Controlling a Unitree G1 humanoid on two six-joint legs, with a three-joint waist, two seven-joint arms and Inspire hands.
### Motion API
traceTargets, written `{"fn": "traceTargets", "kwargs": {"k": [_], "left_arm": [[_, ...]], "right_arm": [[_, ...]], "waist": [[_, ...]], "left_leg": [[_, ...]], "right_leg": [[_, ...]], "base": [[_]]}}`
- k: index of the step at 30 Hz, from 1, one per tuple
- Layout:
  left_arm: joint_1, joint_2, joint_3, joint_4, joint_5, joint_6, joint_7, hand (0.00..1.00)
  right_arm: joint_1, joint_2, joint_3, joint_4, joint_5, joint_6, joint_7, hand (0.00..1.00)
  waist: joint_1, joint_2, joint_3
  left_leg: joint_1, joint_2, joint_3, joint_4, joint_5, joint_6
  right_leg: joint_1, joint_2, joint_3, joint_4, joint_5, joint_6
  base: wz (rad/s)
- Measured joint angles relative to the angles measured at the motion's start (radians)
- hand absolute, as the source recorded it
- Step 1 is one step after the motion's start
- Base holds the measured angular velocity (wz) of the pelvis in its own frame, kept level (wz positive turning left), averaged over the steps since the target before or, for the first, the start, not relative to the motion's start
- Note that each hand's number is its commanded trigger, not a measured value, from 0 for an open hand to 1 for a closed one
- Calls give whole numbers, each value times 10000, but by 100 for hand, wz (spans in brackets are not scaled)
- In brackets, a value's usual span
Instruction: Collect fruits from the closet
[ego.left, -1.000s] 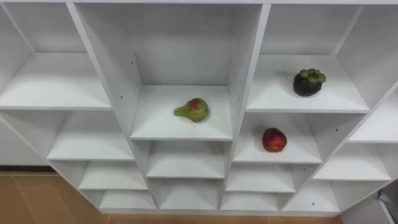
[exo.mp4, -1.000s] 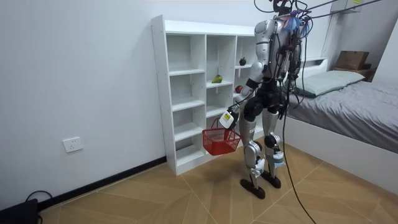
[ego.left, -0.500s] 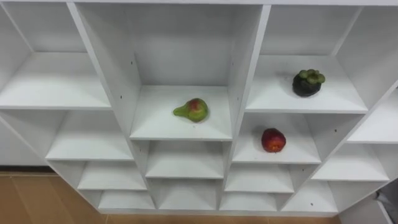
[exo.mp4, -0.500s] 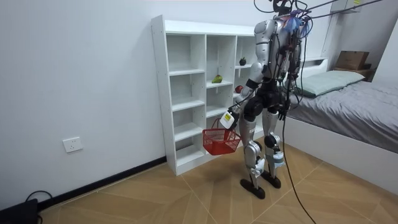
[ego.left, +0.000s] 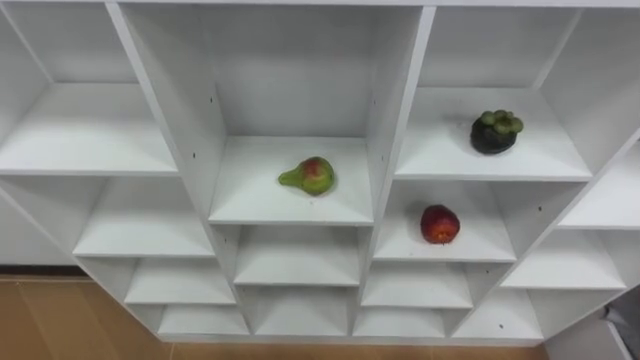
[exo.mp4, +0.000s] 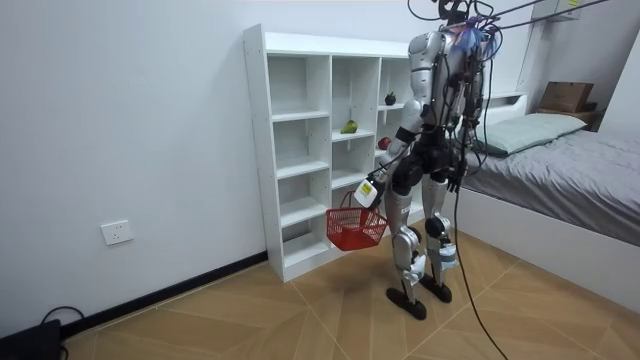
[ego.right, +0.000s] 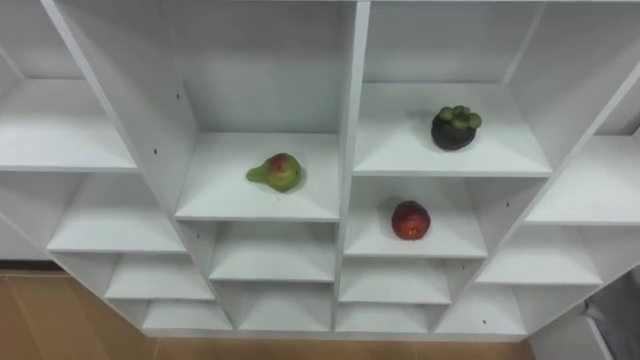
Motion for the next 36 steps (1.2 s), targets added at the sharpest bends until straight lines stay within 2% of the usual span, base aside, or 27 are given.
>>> {"fn": "traceTargets", "kwargs": {"k": [5,7,9,11,14,17,25,30,34,36], "left_arm": [[-91,15,-2,7,20,-19,51,100],[-130,53,-21,20,26,-85,57,100],[-138,103,-62,25,23,-346,116,100],[-138,128,-105,24,22,-459,148,100],[-128,136,-103,25,21,-489,150,100],[-102,135,-110,26,5,-675,159,100],[-115,159,-207,26,-6,-720,261,100],[-161,163,-209,-141,13,-720,260,100],[-133,163,-234,-251,8,-802,257,100],[61,170,-314,-585,8,-811,258,100]], "right_arm": [[-30,0,1,-226,-161,-113,1,0],[-37,1,1,-363,-289,-277,4,0],[-20,1,0,-517,-406,-492,1,0],[49,4,-1,-767,-519,-513,-13,0],[72,63,-15,-939,-694,-731,-222,0],[171,121,4,-1159,-685,-948,-399,0],[794,114,106,-2560,-813,-1074,-919,0],[1365,143,112,-5283,-1896,-1069,-974,0],[1788,145,154,-7433,-2210,-1064,-1045,0],[1980,145,209,-8472,-2203,-1236,-1265,0]], "waist": [[-3,1,0],[-18,0,0],[-34,-11,-7],[-26,-18,-11],[-15,-66,-45],[-14,-75,-49],[20,-80,-58],[-22,-30,-89],[-17,-23,-97],[-37,10,-112]], "left_leg": [[11,8,9,-54,1,-1],[8,9,10,-55,1,-1],[6,4,16,-63,0,-1],[2,3,23,-62,1,0],[18,4,36,-50,1,1],[19,6,32,-29,2,1],[-2,50,79,11,1,1],[-70,115,284,18,1,0],[-39,122,369,-22,1,0],[13,126,416,-63,1,0]], "right_leg": [[-26,5,8,2,0,0],[-30,6,7,5,0,0],[-30,4,7,15,0,0],[-11,2,7,22,0,0],[-20,-2,13,21,0,0],[-20,-5,7,21,0,0],[-54,1,14,53,6,-7],[-205,53,180,58,87,-21],[-218,61,260,60,99,-13],[-208,62,284,57,106,-8]], "base": [[0],[0],[0],[0],[0],[0],[-1],[-12],[-6],[-5]]}}
